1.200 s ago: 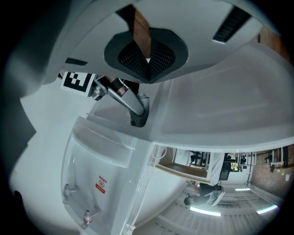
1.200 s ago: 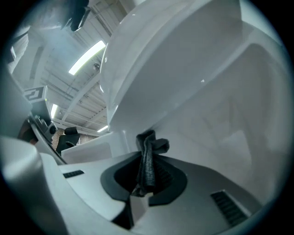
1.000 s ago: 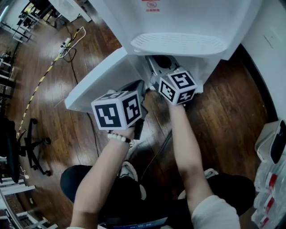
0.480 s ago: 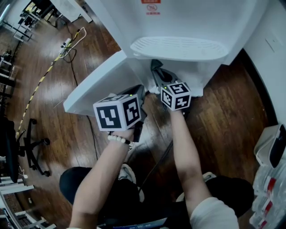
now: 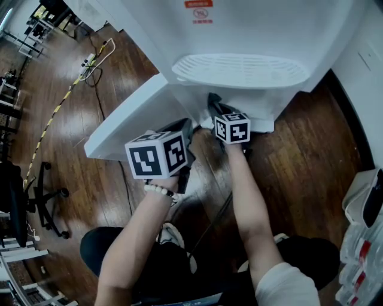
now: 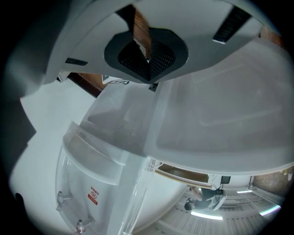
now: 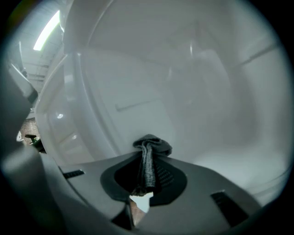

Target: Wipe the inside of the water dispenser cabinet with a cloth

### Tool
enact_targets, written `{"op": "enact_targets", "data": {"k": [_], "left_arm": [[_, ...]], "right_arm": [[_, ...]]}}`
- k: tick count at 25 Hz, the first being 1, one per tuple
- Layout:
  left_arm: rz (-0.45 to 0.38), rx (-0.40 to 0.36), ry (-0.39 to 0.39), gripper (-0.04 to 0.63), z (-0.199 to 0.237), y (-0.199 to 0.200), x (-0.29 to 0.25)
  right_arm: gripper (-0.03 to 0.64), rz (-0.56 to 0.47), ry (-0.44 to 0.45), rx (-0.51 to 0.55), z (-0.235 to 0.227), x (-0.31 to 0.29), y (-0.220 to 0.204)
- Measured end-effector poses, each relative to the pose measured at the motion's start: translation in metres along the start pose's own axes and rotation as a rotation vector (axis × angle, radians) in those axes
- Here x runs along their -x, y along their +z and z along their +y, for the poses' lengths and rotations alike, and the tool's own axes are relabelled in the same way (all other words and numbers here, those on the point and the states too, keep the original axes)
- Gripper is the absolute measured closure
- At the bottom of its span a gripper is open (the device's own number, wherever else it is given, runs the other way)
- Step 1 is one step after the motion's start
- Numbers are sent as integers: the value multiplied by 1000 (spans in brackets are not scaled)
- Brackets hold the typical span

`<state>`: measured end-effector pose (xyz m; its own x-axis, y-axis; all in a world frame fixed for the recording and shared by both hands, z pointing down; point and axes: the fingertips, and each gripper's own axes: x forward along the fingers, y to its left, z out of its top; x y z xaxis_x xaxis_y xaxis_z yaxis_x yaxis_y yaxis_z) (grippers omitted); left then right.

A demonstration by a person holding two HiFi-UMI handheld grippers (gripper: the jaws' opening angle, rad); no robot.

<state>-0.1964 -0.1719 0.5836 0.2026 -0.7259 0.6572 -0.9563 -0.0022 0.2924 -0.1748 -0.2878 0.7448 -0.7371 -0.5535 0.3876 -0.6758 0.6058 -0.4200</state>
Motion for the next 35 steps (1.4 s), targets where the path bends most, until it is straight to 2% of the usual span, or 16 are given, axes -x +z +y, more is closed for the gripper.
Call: {"op": "enact_targets", "data": {"k": [4, 8, 13, 18, 22, 30, 35], "left_arm": [[7, -7, 23, 598, 10, -4, 2], [9, -19, 31, 598, 9, -8, 0], [-10, -27, 4, 598, -5, 1, -2], [-13, -23, -2, 598, -9, 1, 1], [-17, -28, 8, 598, -8, 3, 2], [-27, -34, 5, 598, -14, 7, 3], [-34, -36, 1, 598, -16, 10, 4]], "right_arm": [[578, 150, -76, 3, -9, -8, -25], [578, 159, -86, -12, -7, -11, -27], [578, -8, -4, -33, -1, 1, 6], [578, -161, 98, 87, 22, 21, 58], [578, -214, 115, 173, 32, 33, 83], [578, -338, 180, 202, 57, 44, 130], [578, -525, 218, 265, 81, 74, 170]]}}
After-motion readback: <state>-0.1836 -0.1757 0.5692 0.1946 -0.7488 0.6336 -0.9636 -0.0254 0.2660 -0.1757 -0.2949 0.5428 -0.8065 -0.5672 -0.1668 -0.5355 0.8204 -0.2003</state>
